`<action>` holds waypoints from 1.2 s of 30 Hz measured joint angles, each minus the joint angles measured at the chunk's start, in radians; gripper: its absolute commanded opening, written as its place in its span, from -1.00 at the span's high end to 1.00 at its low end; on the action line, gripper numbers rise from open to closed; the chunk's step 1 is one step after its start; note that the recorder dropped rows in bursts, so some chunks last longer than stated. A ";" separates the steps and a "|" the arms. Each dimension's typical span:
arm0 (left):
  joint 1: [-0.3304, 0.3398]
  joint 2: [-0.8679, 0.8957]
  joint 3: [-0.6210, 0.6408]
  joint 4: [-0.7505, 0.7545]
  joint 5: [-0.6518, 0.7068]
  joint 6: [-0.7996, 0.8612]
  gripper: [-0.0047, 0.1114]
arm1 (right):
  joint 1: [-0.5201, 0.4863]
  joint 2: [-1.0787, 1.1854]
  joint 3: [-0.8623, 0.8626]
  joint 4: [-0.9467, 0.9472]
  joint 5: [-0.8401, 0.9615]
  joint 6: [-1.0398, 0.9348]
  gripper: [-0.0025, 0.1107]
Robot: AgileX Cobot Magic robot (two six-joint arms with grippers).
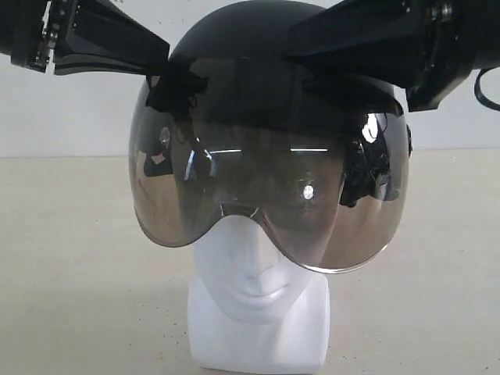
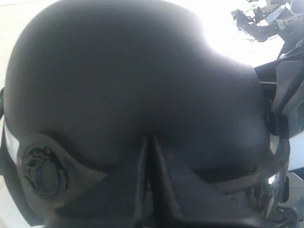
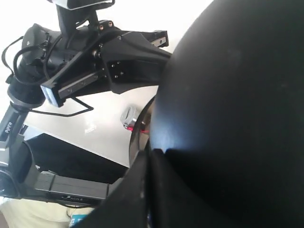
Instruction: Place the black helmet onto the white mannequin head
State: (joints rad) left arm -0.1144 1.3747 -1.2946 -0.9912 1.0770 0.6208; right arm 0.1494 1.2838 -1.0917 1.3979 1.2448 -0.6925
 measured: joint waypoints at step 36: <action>-0.014 -0.118 0.114 0.058 0.146 0.020 0.84 | 0.000 -0.150 0.084 -0.159 -0.024 0.085 0.96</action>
State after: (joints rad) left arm -0.1284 1.2571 -1.1808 -0.9336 1.2226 0.6411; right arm 0.1494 1.1342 -1.0078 1.2388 1.2212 -0.6074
